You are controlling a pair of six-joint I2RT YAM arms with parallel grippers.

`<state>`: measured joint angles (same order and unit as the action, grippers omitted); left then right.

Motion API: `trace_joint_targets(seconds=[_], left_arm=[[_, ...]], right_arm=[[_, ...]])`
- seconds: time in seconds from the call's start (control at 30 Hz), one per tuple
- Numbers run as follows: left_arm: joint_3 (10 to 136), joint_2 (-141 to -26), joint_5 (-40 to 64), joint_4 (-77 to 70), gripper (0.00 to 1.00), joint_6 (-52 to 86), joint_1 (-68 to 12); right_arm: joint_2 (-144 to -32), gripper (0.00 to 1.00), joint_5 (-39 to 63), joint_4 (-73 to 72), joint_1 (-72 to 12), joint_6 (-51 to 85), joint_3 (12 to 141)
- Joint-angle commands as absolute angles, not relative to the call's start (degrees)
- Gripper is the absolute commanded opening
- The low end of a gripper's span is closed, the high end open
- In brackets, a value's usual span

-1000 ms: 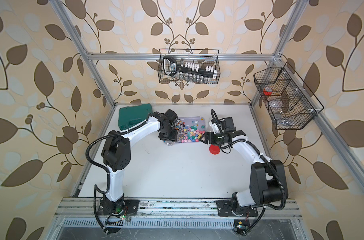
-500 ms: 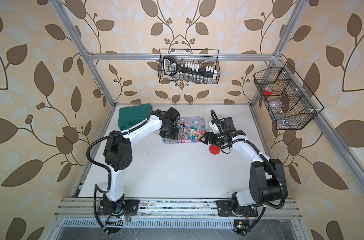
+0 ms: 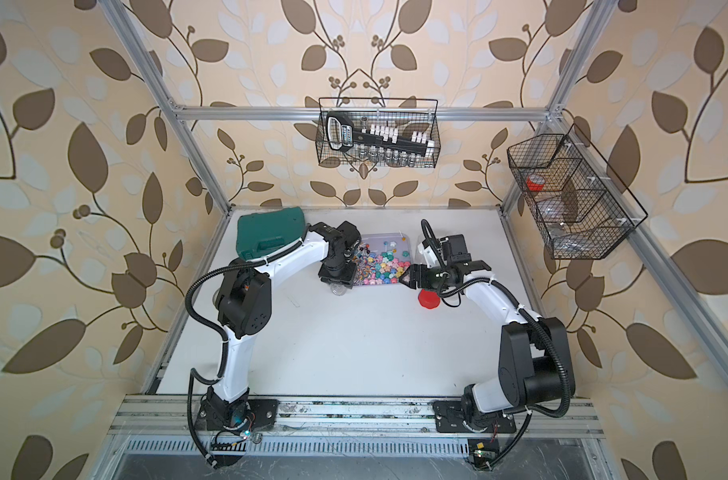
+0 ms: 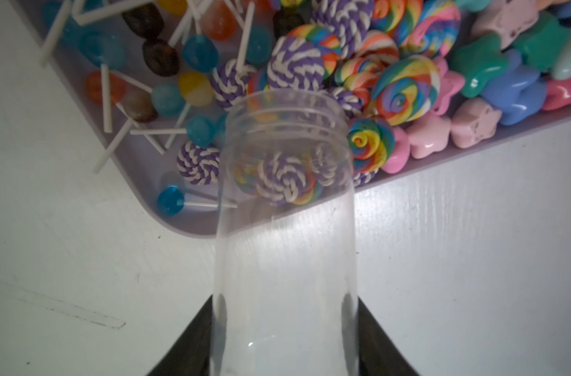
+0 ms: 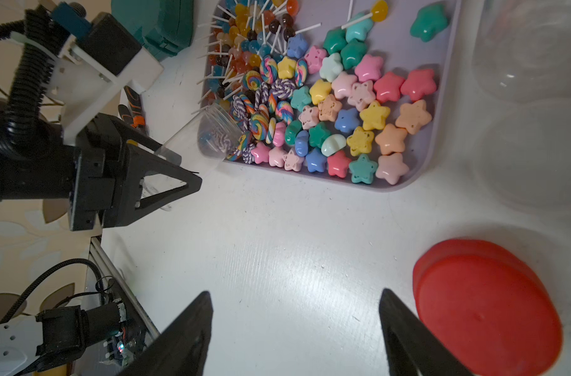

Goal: Pour the candies out of the jar
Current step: 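Pour the candies out of the jar onto the tray.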

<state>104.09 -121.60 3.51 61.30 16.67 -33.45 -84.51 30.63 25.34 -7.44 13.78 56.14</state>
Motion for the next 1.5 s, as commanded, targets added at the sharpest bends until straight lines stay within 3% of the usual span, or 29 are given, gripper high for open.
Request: trace_joint_targets(seconds=[0.0, 0.6, 0.87, 1.17, 1.47], left_arm=[[107.41, -119.06, 3.45, 65.63, 0.20, 15.99, -34.06], [113.47, -111.55, 2.20, 66.97, 0.20, 14.14, -34.07], [105.65, -101.58, 5.24, 55.20, 0.20, 9.26, -33.94], [93.04, -90.17, 16.58, 44.79, 0.20, 0.59, -32.58], [84.14, -83.06, 39.64, 36.01, 0.28, -2.85, -27.99]], right_arm=[[-84.59, 0.77, 30.67, 26.06, -7.67, 12.56, 55.50], [-83.51, 0.77, 30.19, 26.45, -7.67, 12.44, 55.63], [-81.41, 0.77, 30.31, 26.89, -7.65, 12.69, 55.97], [-77.41, 0.77, 35.71, 28.41, -7.68, 12.57, 59.98], [-74.72, 0.72, 45.49, 32.90, -7.59, 12.03, 72.52]])
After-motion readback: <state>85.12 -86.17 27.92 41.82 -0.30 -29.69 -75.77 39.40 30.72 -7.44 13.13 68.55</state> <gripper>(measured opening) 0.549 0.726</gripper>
